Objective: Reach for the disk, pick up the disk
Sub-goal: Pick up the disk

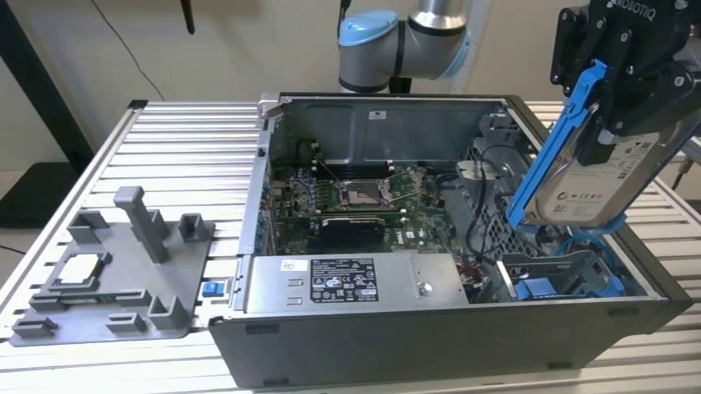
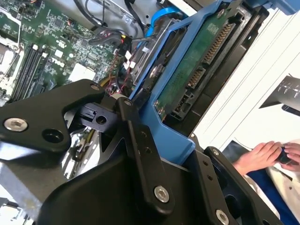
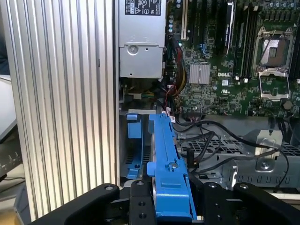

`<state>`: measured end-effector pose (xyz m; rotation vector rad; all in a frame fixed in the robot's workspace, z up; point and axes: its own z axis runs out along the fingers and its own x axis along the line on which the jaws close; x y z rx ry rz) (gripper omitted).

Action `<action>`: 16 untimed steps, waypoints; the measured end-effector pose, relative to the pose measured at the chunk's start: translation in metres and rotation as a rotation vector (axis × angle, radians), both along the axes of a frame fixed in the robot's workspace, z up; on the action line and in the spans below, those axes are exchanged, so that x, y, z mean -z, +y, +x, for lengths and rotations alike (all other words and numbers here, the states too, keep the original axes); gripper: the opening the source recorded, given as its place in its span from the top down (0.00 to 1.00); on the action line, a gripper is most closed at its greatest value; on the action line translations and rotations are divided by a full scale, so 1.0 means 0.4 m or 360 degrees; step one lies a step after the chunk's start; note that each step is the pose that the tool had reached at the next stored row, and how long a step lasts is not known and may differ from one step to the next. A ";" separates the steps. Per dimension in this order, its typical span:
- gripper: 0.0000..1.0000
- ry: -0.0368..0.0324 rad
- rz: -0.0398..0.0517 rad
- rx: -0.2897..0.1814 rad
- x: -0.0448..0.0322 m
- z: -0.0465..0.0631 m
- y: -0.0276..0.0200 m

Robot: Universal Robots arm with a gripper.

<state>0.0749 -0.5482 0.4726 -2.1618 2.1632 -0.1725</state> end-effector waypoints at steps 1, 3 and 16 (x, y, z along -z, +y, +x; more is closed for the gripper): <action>1.00 0.0000 0.0000 0.0000 0.000 0.000 0.000; 1.00 -0.0001 0.0001 0.0000 0.003 0.000 -0.001; 1.00 -0.0067 0.0000 0.0001 0.039 -0.001 -0.037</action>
